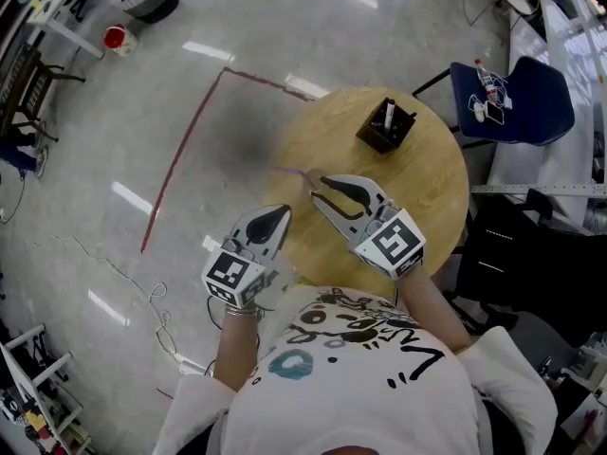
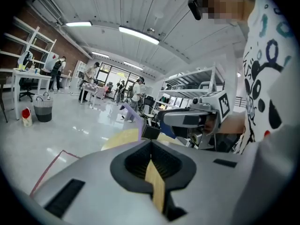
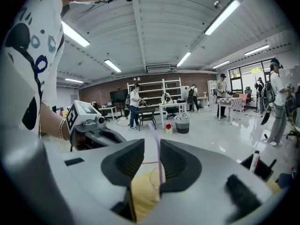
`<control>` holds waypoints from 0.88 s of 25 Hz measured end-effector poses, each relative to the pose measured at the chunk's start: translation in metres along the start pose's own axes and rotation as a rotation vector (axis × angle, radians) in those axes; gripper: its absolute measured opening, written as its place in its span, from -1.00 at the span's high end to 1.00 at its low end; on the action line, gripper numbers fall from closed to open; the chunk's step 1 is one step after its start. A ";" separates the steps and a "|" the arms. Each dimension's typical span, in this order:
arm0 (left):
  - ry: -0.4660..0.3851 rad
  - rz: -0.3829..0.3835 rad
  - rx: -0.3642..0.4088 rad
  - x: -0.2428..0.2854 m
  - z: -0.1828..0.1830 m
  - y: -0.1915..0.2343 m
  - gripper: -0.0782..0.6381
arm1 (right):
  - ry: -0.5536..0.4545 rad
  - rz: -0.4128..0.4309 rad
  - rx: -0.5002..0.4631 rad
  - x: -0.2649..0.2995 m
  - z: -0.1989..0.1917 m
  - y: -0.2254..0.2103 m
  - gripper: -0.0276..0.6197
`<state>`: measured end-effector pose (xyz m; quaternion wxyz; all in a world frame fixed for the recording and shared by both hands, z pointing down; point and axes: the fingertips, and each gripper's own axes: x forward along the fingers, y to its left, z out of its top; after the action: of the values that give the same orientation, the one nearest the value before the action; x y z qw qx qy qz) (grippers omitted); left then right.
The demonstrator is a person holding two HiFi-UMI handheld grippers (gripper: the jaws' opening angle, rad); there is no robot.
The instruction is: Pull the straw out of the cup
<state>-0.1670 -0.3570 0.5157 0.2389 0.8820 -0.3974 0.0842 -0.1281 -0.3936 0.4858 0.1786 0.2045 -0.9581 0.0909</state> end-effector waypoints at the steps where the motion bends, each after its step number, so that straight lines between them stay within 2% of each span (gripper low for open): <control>1: 0.002 -0.003 -0.004 0.002 0.000 0.004 0.74 | 0.008 0.003 -0.002 0.006 -0.001 -0.002 0.63; 17: 0.016 -0.025 -0.069 0.014 -0.006 0.036 0.74 | 0.137 0.024 -0.081 0.062 -0.019 -0.010 0.59; 20: 0.013 -0.022 -0.072 0.012 -0.005 0.038 0.74 | 0.146 0.015 -0.091 0.062 -0.019 -0.011 0.76; 22: 0.011 -0.021 -0.072 0.011 -0.006 0.038 0.74 | 0.148 0.013 -0.097 0.060 -0.020 -0.010 0.77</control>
<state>-0.1869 -0.3831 0.5377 0.2734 0.8766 -0.3895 0.0722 -0.1687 -0.4197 0.5279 0.2582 0.1819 -0.9469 0.0604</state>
